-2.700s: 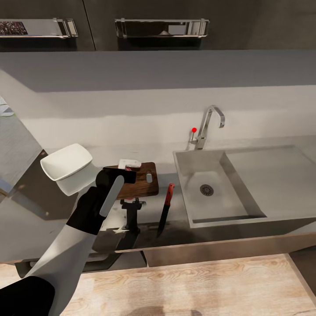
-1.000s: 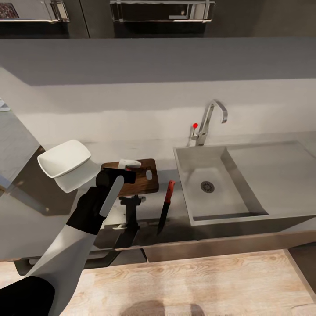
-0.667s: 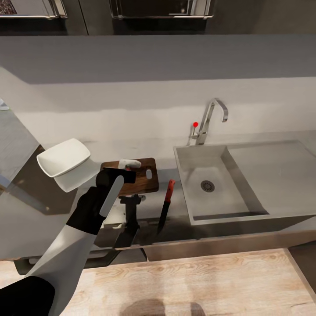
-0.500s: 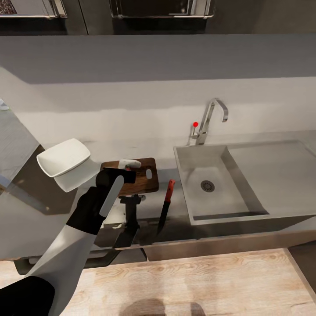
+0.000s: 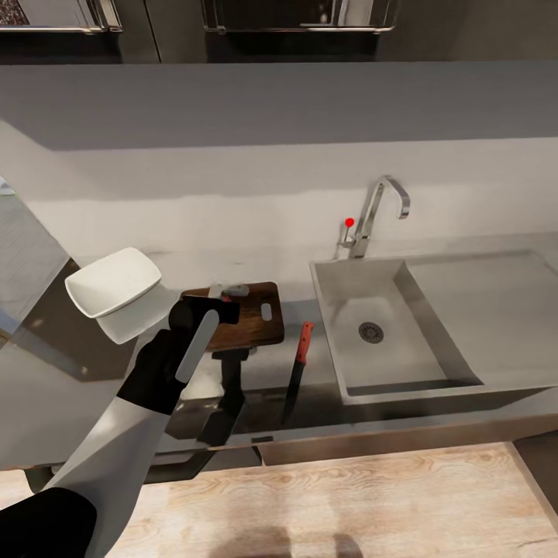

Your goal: In the kitchen, take the Vidalia onion out of the sink, dice it on the chopping board with the paring knife, put the diced onion into the bowl on the countertop, then place both the paring knife and the chopping board into the sink.

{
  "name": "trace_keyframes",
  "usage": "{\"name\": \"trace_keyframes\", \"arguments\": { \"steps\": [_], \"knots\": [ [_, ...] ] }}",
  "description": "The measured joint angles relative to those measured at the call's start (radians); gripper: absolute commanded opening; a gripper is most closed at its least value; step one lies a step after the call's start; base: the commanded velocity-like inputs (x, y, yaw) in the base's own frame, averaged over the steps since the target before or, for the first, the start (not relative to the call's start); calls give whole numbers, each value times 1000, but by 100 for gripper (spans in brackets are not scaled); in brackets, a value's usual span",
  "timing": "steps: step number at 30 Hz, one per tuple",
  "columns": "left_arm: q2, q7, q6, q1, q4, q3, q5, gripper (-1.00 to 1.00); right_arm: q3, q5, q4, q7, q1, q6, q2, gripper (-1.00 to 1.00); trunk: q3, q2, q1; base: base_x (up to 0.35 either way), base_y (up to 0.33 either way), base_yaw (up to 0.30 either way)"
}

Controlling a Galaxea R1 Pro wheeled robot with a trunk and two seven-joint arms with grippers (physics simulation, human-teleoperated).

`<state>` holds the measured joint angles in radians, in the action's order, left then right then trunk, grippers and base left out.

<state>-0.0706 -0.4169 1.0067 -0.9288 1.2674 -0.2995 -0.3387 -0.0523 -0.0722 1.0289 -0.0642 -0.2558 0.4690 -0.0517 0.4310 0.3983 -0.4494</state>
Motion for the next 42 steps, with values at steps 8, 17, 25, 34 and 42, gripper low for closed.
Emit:
{"name": "trace_keyframes", "arguments": {
  "steps": [8,17,25,34,42],
  "knots": [
    [-1,0,0,0,1,0,0,-100,0,0,0,0,0,0,0,100,0,0,0,4,3,0],
    [0,0,0,0,0,0,0,-100,0,0,0,0,0,0,-1,100,1,0,0,0,0,0],
    [0,0,0,-1,1,0,0,-100,0,0,0,0,0,0,-1,100,10,0,0,0,0,0],
    [0,1,0,-1,6,0,5,-100,0,0,-1,0,0,0,-1,100,17,0,0,0,0,0],
    [0,1,0,0,7,0,5,-100,0,0,0,0,0,0,-1,100,18,0,0,0,0,0]
  ]
}}
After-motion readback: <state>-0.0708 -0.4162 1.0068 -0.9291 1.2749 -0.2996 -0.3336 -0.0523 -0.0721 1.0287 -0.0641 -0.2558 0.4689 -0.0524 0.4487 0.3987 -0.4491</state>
